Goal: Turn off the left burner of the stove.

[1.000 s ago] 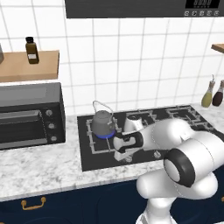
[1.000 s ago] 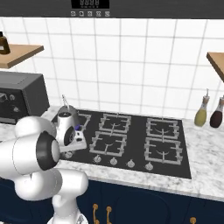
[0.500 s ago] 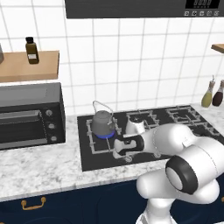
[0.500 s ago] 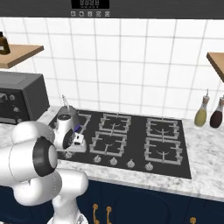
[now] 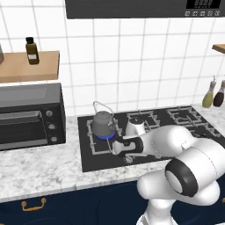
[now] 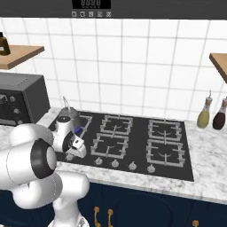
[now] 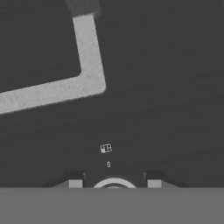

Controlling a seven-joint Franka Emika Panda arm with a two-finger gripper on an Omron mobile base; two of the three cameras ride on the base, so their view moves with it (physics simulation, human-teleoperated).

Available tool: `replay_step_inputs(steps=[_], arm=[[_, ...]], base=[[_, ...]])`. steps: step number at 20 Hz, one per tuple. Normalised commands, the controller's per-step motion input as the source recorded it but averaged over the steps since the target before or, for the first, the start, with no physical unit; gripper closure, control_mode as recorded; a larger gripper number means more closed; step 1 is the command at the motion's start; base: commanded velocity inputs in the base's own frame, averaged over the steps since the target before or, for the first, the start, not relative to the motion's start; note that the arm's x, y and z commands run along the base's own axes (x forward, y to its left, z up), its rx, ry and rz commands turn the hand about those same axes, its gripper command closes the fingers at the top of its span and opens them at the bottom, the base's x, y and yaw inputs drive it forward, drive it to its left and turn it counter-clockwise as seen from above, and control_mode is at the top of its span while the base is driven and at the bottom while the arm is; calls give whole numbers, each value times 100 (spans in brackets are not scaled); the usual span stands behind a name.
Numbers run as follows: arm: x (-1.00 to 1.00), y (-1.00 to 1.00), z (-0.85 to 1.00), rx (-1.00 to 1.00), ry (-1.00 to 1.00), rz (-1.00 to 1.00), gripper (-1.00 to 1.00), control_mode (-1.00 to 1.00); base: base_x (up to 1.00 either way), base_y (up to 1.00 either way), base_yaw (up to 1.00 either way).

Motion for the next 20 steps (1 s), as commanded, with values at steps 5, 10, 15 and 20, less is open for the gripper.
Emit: replay_step_inputs(steps=[5, 10, 15, 20], arm=[[-5, 0, -8, 12, 0, -42, 100, -100], [-38, 0, -7, 6, 1, -18, 100, -100], [-41, 16, -8, 10, 32, -17, 100, -100], [-54, 58, 0, 8, 42, -37, 100, -100]], base=[[0, 0, 0], [0, 0, 0], [0, 0, 0], [0, 0, 0]])
